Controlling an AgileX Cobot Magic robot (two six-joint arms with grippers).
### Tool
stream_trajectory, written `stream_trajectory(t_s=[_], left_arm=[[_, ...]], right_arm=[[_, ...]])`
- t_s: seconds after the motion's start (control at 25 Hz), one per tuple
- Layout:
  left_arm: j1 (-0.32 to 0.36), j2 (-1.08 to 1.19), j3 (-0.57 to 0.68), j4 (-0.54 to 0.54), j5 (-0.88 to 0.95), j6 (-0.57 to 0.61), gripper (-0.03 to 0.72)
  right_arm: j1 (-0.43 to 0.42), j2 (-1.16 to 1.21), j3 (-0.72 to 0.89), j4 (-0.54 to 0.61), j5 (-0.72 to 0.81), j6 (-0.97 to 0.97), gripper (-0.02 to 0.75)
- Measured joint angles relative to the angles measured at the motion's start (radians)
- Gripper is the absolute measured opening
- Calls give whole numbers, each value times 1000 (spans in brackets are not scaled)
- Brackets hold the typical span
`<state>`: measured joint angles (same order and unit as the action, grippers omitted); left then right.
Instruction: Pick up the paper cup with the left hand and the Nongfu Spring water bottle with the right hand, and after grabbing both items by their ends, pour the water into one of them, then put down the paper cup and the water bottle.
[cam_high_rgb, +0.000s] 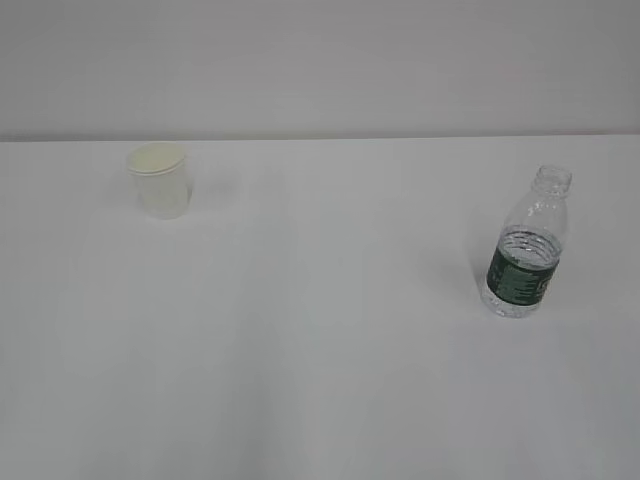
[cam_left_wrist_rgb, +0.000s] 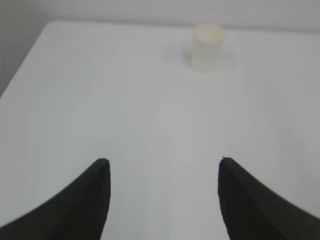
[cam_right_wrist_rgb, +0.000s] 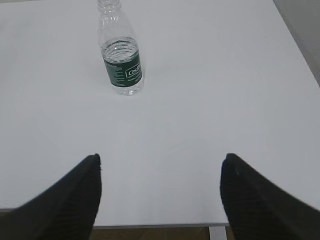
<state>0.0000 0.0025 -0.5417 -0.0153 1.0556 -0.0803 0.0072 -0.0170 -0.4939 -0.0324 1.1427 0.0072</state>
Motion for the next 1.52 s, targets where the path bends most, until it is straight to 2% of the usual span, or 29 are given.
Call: stream_trajectory(t_s=[0.2, 0.48, 0.68, 0.84, 0.96, 1.16, 1.28, 1.52], left_arm=[[0, 8, -9, -35, -252, 0, 471], [0, 188, -9, -91, -399, 0, 463], [-2, 352, -9, -138, -553, 0, 463], [-15, 440, -9, -102, -676, 22, 462], [-20, 500, -9, -48, -772, 36, 462], [-23, 620, -9, -34, -845, 42, 462], [-56, 698, -9, -47, -912, 42, 461], [-183, 907, 3, -56, -1136, 44, 461]], right_arm=[[0, 7, -8, -11, -32, 25, 555], [0, 43, -18, 18, -459, 27, 555], [0, 204, -18, 52, -621, 27, 531], [0, 348, -18, 129, -747, 27, 523], [0, 410, -18, 139, -816, 22, 522], [0, 469, -18, 143, -873, -83, 522], [0, 512, -8, 144, -906, -116, 522], [0, 624, 68, 168, -1078, -122, 522]])
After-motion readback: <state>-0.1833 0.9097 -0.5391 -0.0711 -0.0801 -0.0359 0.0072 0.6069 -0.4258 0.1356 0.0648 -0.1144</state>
